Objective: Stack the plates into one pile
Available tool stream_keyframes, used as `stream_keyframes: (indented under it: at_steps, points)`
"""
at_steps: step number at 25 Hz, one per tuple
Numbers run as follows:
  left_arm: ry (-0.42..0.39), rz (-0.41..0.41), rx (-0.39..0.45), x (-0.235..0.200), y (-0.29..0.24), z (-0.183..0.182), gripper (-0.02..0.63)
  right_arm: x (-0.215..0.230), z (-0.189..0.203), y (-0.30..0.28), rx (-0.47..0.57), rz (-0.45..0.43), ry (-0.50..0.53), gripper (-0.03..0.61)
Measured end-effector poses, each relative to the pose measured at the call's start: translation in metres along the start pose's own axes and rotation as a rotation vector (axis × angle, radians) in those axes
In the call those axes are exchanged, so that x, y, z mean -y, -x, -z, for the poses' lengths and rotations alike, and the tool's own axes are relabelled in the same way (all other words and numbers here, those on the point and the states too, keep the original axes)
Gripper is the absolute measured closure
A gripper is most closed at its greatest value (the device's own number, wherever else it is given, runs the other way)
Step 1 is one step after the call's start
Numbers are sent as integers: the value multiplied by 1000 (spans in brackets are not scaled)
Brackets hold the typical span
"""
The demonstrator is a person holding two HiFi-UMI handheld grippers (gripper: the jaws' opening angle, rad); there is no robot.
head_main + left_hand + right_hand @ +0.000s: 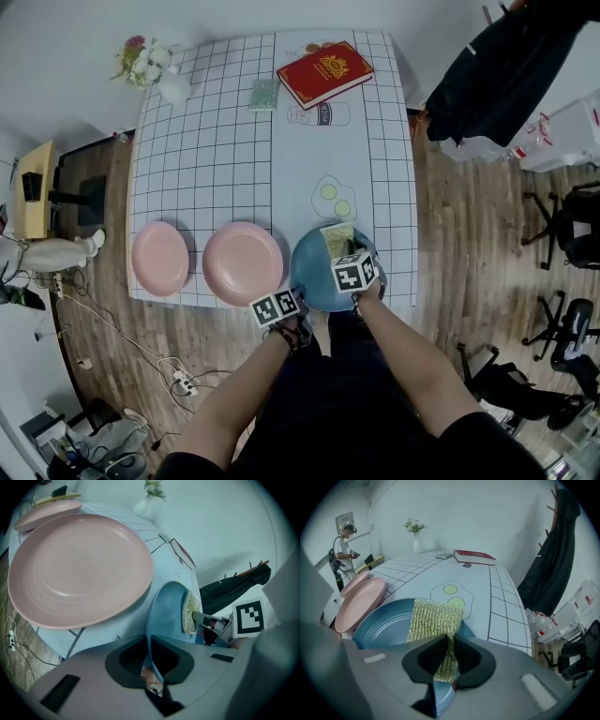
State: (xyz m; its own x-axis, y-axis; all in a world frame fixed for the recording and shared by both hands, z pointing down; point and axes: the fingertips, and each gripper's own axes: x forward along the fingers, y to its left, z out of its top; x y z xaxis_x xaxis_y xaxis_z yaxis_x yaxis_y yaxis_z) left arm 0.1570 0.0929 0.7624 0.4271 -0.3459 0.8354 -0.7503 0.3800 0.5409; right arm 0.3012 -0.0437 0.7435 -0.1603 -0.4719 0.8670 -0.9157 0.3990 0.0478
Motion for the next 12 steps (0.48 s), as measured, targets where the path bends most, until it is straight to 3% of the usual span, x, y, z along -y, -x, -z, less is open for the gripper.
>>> stream_keyframes:
  at_steps: [12]
  points:
    - [-28, -30, 9, -2, -1, 0, 598, 24, 33, 15, -51, 29, -88, 520]
